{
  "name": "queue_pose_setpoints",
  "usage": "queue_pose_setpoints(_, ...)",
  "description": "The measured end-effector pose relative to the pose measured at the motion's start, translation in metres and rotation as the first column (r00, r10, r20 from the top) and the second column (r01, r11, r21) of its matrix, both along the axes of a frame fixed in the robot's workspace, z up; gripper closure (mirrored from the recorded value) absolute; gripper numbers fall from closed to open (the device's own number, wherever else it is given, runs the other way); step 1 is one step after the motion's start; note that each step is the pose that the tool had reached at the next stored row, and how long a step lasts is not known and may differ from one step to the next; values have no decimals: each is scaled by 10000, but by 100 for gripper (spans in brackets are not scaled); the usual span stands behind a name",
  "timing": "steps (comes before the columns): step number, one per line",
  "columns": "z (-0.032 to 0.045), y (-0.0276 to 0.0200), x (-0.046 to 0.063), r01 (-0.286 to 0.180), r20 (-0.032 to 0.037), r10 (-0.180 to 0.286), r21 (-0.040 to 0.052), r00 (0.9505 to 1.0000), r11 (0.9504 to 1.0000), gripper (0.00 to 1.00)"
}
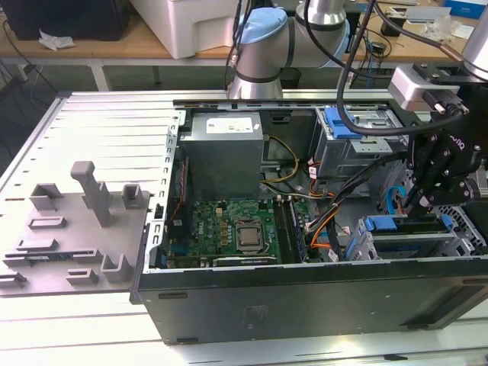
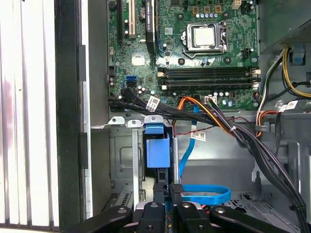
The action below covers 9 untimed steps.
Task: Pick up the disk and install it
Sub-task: 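Insert the second disk wire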
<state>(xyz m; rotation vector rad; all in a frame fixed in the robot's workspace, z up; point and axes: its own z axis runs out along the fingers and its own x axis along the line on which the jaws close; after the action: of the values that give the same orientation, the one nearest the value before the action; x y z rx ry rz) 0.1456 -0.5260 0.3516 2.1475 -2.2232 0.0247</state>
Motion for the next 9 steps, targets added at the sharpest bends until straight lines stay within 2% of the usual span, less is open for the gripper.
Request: queue_pose_setpoints(9,-25,0,2,0,0,0,-1,10000,10000,84)
